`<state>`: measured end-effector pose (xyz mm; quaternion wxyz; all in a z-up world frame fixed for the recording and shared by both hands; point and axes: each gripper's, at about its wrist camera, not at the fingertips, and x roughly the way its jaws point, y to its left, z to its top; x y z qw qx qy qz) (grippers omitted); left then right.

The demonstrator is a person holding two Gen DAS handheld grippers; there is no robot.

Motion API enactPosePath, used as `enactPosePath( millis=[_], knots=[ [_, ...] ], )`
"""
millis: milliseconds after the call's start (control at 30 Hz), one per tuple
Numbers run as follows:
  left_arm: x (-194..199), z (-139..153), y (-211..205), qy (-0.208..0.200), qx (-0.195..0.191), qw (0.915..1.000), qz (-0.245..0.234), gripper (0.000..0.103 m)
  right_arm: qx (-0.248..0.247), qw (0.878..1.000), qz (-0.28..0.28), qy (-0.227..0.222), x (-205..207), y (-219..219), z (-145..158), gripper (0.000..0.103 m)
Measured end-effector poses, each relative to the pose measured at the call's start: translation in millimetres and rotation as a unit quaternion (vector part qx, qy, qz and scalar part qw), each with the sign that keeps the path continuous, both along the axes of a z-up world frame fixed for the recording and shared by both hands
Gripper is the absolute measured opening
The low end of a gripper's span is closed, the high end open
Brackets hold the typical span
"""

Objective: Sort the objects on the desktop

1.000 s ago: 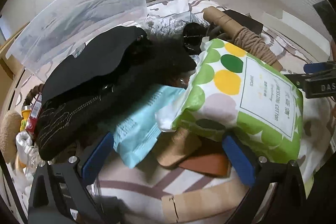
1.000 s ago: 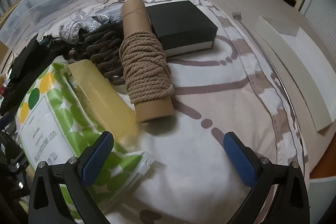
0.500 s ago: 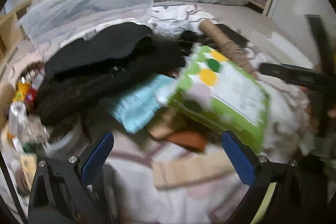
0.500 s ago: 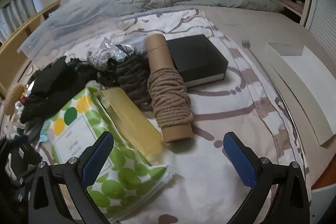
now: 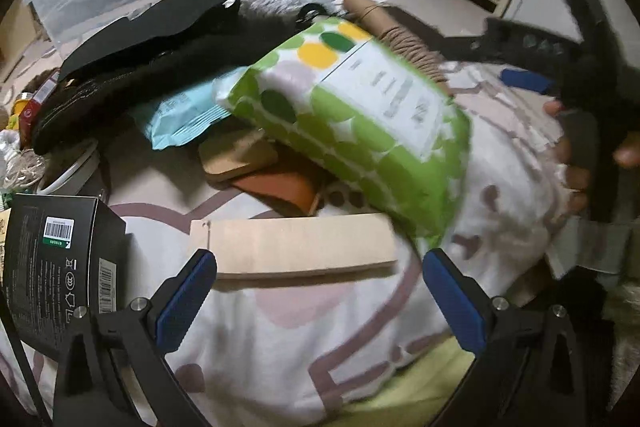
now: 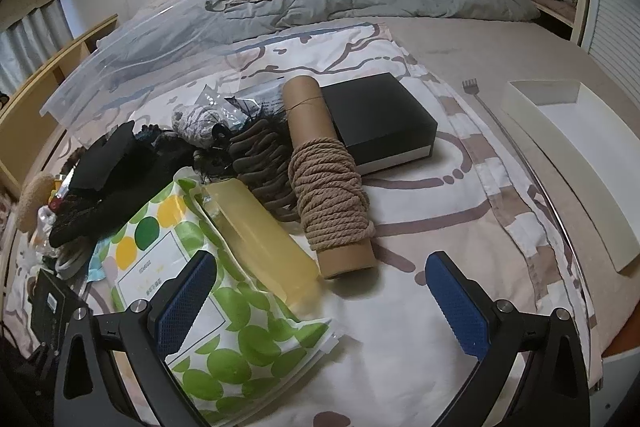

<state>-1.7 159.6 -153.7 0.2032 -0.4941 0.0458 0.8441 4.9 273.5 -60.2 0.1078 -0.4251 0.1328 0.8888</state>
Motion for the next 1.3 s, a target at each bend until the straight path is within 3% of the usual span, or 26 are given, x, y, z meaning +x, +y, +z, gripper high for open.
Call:
enactPosePath(
  millis=[67,333,667,900,1067,1300],
  knots=[
    [-4,-5,3,-0.004,-0.002,0.9999,0.009,0.103,0.003,1.000,0.002,-0.002,-1,-1,-1,0.103],
    [2,-15,20,0.048,-0.058,0.9972,-0.007,0.103,0.011,1.000,0.010,-0.004,-2,-6,-2,0.103],
    [22,-24,30,0.117,-0.156,0.9798,-0.043,0.103,0.018,1.000,0.016,-0.003,-1,-11,-2,0.103],
    [14,-22,-3,0.087,-0.161,0.9832,0.001,0.103,0.011,1.000,0.013,-0.001,0,-9,-2,0.103],
    [5,-19,-23,0.086,-0.178,0.9794,0.042,0.103,0.017,0.999,0.031,0.005,0,-18,1,0.103],
    [6,-23,-43,0.085,-0.203,0.9742,0.051,0.103,0.032,0.993,0.115,0.024,4,-59,10,0.103]
  ],
)
